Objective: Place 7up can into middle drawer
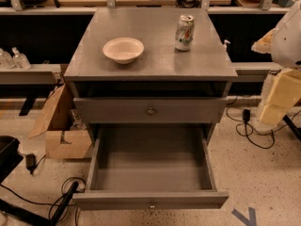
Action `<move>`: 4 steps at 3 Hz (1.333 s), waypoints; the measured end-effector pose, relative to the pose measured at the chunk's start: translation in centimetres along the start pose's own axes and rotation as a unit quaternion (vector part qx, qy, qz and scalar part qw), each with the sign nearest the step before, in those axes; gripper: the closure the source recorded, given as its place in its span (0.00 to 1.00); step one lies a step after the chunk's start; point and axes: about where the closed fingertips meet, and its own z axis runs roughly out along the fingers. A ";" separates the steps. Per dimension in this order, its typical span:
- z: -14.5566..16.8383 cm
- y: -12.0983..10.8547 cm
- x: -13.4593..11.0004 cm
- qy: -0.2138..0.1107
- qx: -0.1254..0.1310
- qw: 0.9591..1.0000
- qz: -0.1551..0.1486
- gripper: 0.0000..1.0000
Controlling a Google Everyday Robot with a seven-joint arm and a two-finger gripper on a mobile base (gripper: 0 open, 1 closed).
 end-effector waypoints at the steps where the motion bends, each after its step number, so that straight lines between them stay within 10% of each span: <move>1: 0.0 0.0 0.0 0.000 0.000 1.000 0.000 0.00; 3: 2.4 -7.5 1.2 -0.100 0.069 0.992 0.037 0.00; 4: 3.6 -12.6 2.0 -0.170 0.115 0.976 0.074 0.00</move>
Offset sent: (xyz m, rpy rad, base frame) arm 0.0910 -0.0367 -0.0107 0.2283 -0.2436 -0.0615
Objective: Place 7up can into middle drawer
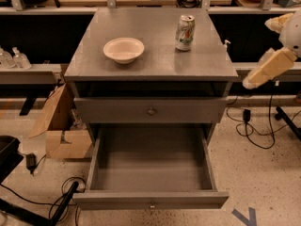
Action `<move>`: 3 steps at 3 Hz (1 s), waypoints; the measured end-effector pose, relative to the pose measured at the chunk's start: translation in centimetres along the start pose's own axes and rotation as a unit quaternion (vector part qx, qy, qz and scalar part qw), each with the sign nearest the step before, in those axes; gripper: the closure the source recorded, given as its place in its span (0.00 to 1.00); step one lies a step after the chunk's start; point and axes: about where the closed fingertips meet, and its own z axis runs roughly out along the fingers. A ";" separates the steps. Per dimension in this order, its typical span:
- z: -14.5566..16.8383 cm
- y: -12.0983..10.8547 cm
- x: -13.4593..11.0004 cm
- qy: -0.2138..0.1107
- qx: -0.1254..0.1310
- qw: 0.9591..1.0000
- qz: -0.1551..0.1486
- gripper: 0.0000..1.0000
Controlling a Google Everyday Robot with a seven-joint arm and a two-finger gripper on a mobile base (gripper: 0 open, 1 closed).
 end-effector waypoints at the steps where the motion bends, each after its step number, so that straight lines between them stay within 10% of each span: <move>1: 3.0 -4.3 0.4 -0.081 0.047 0.995 0.042 0.00; 2: 6.0 -7.9 -0.3 -0.162 0.076 0.982 0.065 0.00; 3: 7.1 -8.4 -0.3 -0.175 0.076 0.979 0.071 0.00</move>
Offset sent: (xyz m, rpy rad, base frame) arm 0.1533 -0.0219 -0.0156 0.4866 -0.3606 -0.0595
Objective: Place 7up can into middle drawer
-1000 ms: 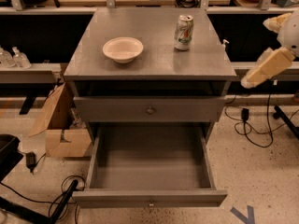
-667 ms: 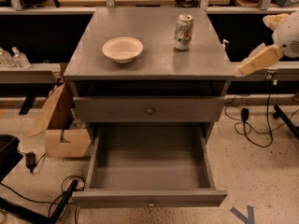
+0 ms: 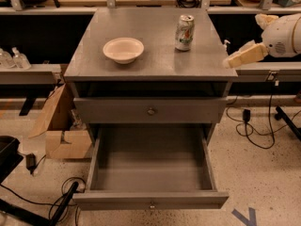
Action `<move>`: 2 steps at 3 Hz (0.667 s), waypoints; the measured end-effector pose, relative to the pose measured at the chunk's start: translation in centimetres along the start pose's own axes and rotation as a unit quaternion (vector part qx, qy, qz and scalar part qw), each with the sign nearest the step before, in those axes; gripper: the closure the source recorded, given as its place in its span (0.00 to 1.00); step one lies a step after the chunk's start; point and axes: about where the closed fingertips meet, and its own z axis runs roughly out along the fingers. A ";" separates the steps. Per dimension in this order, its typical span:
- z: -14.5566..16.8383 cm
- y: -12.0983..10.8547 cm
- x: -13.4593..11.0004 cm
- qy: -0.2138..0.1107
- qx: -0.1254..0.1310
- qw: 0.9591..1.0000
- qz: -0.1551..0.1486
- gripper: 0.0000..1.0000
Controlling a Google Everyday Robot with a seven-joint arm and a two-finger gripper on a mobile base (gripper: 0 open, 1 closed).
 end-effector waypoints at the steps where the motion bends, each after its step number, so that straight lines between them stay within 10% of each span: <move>1: 0.0 0.0 0.0 0.000 0.000 1.000 0.000 0.00; 2: 1.3 -1.0 0.4 -0.026 0.015 0.999 0.023 0.00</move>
Offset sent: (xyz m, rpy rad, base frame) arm 0.0421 -0.0119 -0.0099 0.1836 -0.0749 -0.0774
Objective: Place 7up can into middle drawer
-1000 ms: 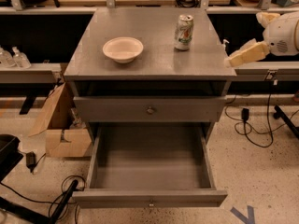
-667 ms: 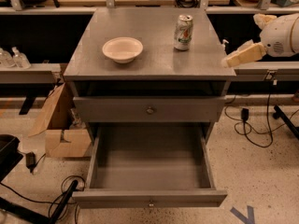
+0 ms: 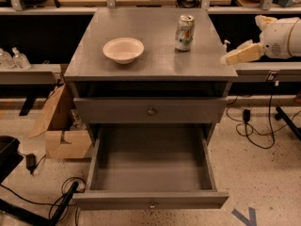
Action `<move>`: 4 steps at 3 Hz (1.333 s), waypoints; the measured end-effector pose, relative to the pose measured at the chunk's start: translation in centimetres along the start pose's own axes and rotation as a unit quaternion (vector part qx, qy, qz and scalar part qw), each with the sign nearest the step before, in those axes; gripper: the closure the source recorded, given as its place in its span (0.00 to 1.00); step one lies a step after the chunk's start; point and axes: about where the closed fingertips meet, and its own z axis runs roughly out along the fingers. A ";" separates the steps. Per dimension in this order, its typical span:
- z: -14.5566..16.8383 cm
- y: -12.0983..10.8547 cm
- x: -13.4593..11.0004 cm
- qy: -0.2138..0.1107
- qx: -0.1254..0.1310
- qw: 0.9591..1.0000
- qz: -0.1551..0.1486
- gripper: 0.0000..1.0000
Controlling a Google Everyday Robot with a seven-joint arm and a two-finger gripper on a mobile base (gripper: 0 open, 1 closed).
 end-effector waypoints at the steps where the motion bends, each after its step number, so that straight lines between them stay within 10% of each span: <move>1: 5.6 -3.6 0.1 -0.052 0.014 0.998 0.035 0.00; 4: 15.6 -8.1 -4.2 -0.135 -0.006 0.987 0.091 0.00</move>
Offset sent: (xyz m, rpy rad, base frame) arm 0.1814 0.0072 0.0293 0.2586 -0.1365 -0.0191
